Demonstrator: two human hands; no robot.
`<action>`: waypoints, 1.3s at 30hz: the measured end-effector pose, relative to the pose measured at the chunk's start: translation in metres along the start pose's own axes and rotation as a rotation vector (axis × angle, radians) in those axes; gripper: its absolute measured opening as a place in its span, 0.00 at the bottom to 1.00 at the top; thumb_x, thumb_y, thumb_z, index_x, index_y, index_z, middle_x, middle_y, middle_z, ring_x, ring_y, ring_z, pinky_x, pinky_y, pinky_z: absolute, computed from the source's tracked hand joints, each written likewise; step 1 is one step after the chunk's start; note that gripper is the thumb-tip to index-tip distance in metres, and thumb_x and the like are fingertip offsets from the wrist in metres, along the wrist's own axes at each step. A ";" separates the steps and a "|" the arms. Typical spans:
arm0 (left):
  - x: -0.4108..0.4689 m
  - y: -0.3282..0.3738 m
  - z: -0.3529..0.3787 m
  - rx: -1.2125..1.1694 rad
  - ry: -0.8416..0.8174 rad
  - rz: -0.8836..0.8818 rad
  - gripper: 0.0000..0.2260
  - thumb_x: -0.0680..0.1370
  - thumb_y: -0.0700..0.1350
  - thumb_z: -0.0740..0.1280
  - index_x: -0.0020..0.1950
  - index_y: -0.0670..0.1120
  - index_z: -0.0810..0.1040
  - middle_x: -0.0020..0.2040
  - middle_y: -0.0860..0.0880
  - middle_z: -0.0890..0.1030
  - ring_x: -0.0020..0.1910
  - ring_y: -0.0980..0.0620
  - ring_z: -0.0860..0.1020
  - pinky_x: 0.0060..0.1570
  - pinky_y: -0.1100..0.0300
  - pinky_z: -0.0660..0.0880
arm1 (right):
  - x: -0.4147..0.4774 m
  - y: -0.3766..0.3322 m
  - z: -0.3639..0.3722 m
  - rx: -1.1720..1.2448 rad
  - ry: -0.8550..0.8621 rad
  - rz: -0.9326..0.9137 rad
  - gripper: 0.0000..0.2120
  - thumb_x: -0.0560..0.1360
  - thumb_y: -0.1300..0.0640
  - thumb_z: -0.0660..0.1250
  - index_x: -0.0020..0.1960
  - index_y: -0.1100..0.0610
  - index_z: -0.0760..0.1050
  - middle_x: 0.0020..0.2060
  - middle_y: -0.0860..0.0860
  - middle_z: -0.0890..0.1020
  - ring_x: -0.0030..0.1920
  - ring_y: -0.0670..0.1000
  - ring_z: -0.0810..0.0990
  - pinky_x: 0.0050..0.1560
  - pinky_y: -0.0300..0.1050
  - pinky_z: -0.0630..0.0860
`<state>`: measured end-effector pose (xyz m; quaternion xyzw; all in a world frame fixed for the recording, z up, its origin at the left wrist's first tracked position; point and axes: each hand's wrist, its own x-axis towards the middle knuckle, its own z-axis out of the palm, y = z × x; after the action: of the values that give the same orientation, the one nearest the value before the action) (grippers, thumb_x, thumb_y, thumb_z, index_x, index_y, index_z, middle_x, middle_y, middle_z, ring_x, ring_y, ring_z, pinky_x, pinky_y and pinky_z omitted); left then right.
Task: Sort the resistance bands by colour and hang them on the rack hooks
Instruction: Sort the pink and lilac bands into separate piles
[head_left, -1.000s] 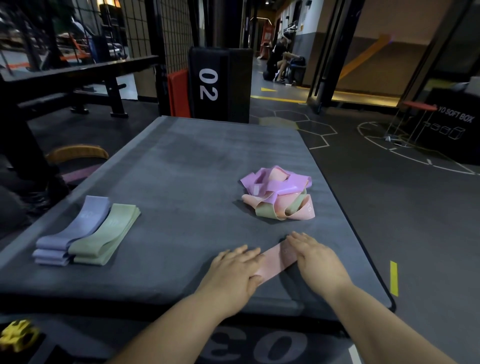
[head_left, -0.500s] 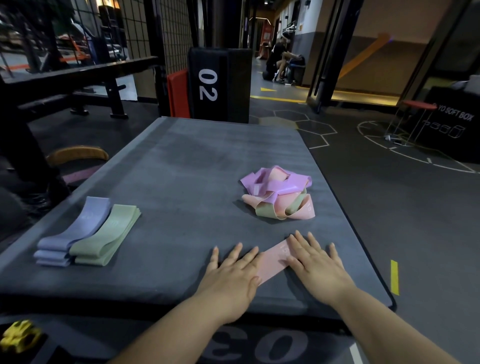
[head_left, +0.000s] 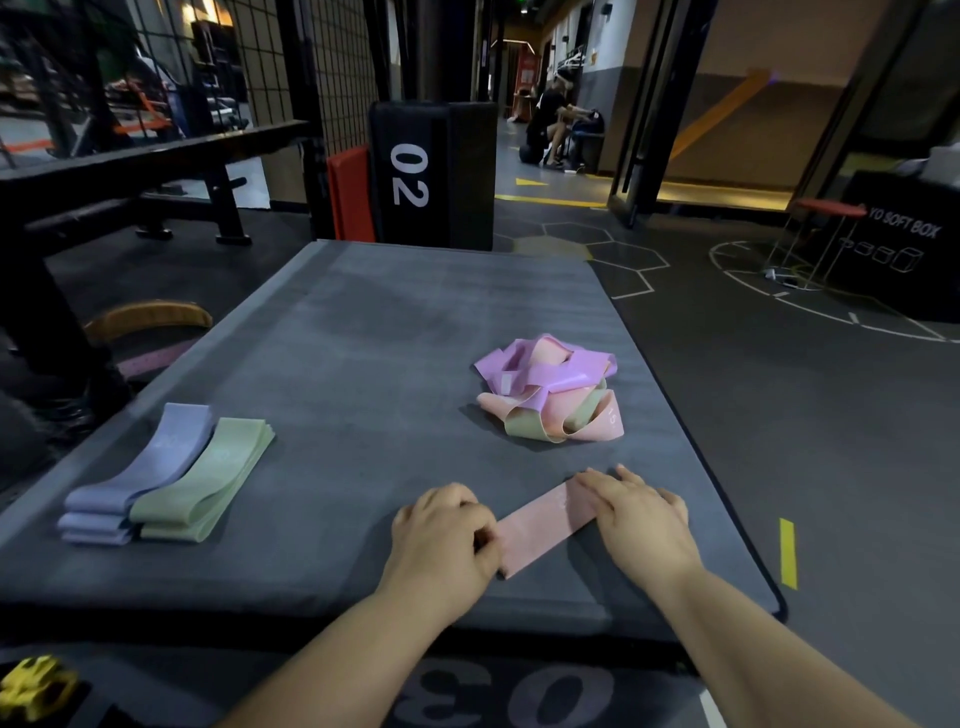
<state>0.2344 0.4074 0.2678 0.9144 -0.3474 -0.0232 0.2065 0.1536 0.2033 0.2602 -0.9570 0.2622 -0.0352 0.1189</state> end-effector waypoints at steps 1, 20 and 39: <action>0.002 0.000 -0.001 0.003 -0.008 -0.024 0.09 0.77 0.57 0.63 0.51 0.56 0.78 0.55 0.60 0.70 0.60 0.57 0.67 0.57 0.61 0.61 | 0.000 -0.002 -0.001 0.017 0.041 0.011 0.20 0.82 0.56 0.51 0.69 0.39 0.68 0.69 0.38 0.71 0.74 0.45 0.61 0.69 0.51 0.56; 0.007 0.006 -0.004 -0.015 -0.045 -0.150 0.08 0.75 0.56 0.66 0.50 0.54 0.75 0.51 0.54 0.77 0.53 0.50 0.75 0.49 0.58 0.69 | 0.002 -0.009 -0.004 0.213 0.132 0.204 0.07 0.78 0.49 0.61 0.44 0.50 0.71 0.39 0.45 0.76 0.45 0.51 0.74 0.41 0.45 0.69; -0.034 -0.082 -0.050 -0.235 0.019 -0.428 0.07 0.74 0.53 0.64 0.41 0.53 0.68 0.40 0.55 0.75 0.44 0.52 0.75 0.40 0.59 0.68 | 0.046 -0.138 0.012 0.281 0.036 -0.093 0.06 0.77 0.51 0.66 0.47 0.53 0.74 0.43 0.51 0.80 0.46 0.54 0.78 0.44 0.45 0.71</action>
<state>0.2691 0.5025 0.2773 0.9371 -0.1387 -0.0979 0.3051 0.2628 0.2978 0.2832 -0.9413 0.2120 -0.0942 0.2452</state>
